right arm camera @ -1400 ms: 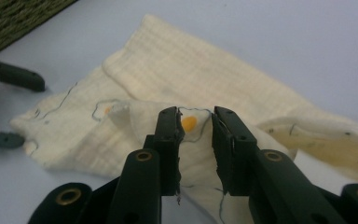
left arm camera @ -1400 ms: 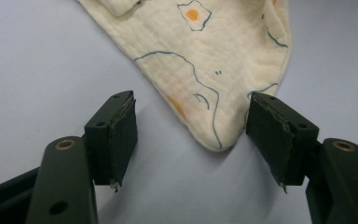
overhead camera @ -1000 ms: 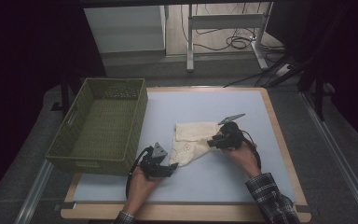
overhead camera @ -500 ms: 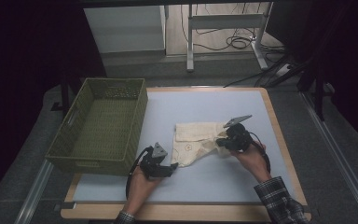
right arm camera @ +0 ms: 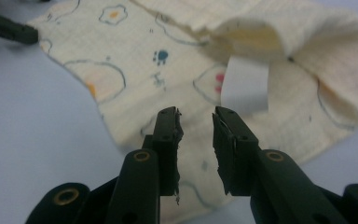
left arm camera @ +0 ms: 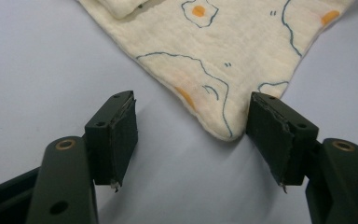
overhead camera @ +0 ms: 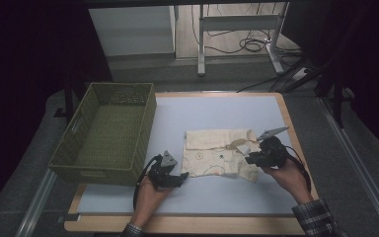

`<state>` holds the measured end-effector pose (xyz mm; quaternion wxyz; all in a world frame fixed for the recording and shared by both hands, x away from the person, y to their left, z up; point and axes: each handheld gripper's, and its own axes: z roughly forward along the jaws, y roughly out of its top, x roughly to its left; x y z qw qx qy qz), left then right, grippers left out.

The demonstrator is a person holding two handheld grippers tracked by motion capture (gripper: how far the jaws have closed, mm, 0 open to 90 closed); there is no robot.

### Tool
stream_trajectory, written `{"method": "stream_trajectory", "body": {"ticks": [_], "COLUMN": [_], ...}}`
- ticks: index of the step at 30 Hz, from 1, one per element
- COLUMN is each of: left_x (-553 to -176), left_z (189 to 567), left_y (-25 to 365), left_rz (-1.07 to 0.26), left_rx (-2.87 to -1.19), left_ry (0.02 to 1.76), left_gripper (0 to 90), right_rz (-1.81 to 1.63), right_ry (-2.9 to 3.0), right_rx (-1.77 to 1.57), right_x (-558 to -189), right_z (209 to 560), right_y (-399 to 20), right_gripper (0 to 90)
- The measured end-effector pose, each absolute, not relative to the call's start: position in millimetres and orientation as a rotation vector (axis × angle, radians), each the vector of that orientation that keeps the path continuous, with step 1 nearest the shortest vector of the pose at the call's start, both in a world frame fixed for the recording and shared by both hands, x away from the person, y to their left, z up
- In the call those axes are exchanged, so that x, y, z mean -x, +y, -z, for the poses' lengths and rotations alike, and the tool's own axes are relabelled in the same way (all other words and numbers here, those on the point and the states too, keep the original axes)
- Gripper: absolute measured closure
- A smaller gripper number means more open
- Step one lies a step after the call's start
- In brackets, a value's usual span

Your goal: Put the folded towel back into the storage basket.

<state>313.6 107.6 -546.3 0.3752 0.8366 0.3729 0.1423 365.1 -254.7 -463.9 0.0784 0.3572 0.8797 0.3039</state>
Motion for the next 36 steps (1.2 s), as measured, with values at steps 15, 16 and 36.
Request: {"method": "stream_trajectory", "body": {"ticks": [15, 16, 36], "left_x": [-309, -309, -261], "left_z": [544, 544, 535], "left_y": [99, 98, 108], "left_rz": [-0.324, -0.319, -0.207], "left_rx": [-2.138, -2.138, -2.189], "left_ry": [0.872, 0.874, 0.849], "left_gripper": [69.0, 69.0, 63.6], "right_rz": [-0.922, -0.922, -1.086], "right_ry": [2.576, 2.576, 2.558], "right_rx": [-0.944, -0.944, -1.044], "right_x": [-321, -321, -257], "right_z": [513, 513, 507], "right_y": [-267, -267, -317], "right_gripper": [84.0, 84.0, 78.6]}}
